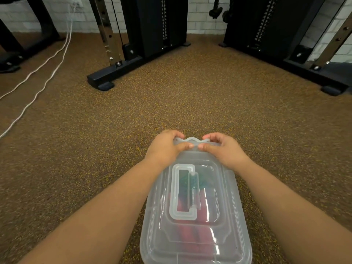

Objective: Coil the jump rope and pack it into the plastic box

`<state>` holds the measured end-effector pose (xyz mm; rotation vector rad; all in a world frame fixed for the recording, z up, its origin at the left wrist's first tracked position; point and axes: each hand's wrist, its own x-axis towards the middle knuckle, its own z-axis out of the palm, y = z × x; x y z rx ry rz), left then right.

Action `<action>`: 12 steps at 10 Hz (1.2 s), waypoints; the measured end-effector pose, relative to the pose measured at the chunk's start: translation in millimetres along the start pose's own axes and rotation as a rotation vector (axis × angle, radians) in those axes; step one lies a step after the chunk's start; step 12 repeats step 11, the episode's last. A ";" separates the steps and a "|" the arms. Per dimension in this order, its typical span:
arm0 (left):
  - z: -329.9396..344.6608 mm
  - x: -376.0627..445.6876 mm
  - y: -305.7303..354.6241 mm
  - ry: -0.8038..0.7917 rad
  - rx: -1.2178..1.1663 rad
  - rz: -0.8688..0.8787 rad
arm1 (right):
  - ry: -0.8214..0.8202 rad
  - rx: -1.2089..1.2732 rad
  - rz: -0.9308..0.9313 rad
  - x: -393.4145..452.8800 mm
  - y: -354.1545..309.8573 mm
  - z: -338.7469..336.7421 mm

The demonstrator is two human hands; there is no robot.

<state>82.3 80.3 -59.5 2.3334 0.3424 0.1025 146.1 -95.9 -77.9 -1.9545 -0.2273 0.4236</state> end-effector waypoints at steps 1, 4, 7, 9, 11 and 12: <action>0.0 -2.8 0.9 0.026 0.020 0.022 | 0.046 -0.058 -0.015 -4.5 -0.8 1.4; -0.6 -19.2 4.2 -0.061 0.299 0.135 | 0.069 -0.244 -0.018 -26.3 -9.6 -4.0; 5.5 -46.0 4.4 -0.038 0.188 -0.113 | 0.039 -0.456 0.042 -44.5 -22.3 -20.0; 0.2 -45.5 3.5 -0.085 0.159 -0.151 | 0.049 -0.413 0.073 -51.3 -16.8 -20.6; -22.4 -40.4 15.0 -0.122 0.157 -0.123 | 0.023 -0.267 0.035 -51.6 -42.0 -22.5; -22.4 -40.4 15.0 -0.122 0.157 -0.123 | 0.023 -0.267 0.035 -51.6 -42.0 -22.5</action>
